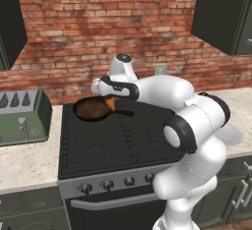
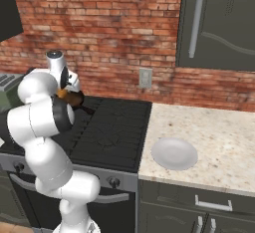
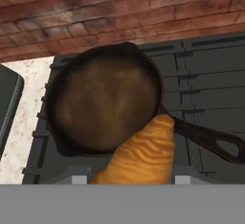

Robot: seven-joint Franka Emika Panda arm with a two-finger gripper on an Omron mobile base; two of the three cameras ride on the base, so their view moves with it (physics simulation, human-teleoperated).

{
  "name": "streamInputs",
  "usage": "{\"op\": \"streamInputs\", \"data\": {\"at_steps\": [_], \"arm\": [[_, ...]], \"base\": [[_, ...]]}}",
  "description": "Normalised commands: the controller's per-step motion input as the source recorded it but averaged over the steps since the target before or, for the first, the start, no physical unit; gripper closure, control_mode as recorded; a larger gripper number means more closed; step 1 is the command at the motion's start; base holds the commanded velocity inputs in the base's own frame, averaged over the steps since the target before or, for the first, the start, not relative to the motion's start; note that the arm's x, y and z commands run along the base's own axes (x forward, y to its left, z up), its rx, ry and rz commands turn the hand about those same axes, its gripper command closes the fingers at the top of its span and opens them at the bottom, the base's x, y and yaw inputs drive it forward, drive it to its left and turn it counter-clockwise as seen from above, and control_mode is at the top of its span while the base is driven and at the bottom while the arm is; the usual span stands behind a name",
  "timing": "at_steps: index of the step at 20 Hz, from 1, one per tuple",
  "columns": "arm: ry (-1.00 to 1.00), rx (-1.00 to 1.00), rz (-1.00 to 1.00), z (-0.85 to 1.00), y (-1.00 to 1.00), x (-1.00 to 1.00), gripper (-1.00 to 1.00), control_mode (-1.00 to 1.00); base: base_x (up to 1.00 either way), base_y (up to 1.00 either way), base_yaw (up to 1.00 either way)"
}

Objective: Pick the croissant and place it on the pan. Then turn on the stove to warm the croissant.

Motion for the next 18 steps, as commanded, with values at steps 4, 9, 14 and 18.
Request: {"op": "streamInputs", "data": {"at_steps": [4,9,14,18], "arm": [[0.0,0.0,-0.01,-0.04,0.16,0.09,1.0,-1.0],[0.03,0.0,-0.01,0.0,0.24,0.15,1.0,-1.0],[0.15,0.0,-0.02,0.0,0.3,0.22,1.0,-1.0],[0.17,0.0,-0.03,0.0,0.29,0.27,1.0,-1.0]], "base": [[0.0,0.0,0.0],[0.0,0.0,0.0],[0.0,0.0,0.0],[0.0,0.0,0.0]]}}
